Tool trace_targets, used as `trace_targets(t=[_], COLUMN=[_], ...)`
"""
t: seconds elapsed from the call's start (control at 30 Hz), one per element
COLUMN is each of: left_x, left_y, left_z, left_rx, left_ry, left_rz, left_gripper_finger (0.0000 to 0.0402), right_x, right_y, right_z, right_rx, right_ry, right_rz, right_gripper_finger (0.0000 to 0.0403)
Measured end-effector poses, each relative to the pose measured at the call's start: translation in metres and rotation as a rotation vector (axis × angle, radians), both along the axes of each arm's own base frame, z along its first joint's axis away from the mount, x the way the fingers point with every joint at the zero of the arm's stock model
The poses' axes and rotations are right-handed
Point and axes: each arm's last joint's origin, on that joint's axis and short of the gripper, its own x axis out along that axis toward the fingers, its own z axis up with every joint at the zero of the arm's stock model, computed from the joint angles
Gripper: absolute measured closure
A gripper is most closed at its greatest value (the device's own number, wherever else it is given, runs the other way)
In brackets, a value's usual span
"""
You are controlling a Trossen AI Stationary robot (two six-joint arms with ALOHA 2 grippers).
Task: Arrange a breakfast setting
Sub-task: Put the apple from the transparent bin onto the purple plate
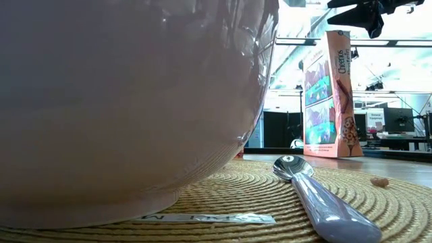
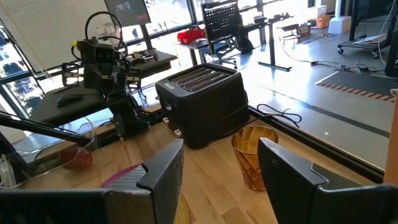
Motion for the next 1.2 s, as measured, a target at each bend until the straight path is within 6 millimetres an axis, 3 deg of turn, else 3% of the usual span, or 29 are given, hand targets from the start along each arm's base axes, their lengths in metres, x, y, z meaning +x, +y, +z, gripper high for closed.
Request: trace_targets(t=[0.4,0.87,1.2], left_x=[0.001,-0.002,-0.002], left_y=[0.0,0.001,-0.002], left_z=[0.001,0.056,0.08], left_rx=[0.064,-0.15,-0.239], left_ry=[0.066,0.6,0.952], left_rz=[0.027,0.053,0.069], left_gripper_finger=[0.0297,0.0298,0.0298], right_x=[0.0,0.0,0.0], right_y=[0.0,0.0,0.0], right_z=[0.0,0.0,0.0], right_rx=[-0.001,-0.001,-0.001], right_ry=[0.0,0.001,0.001], right_rz=[0.0,0.0,0.0], right_gripper_finger=[0.0214,0.0214,0.0214])
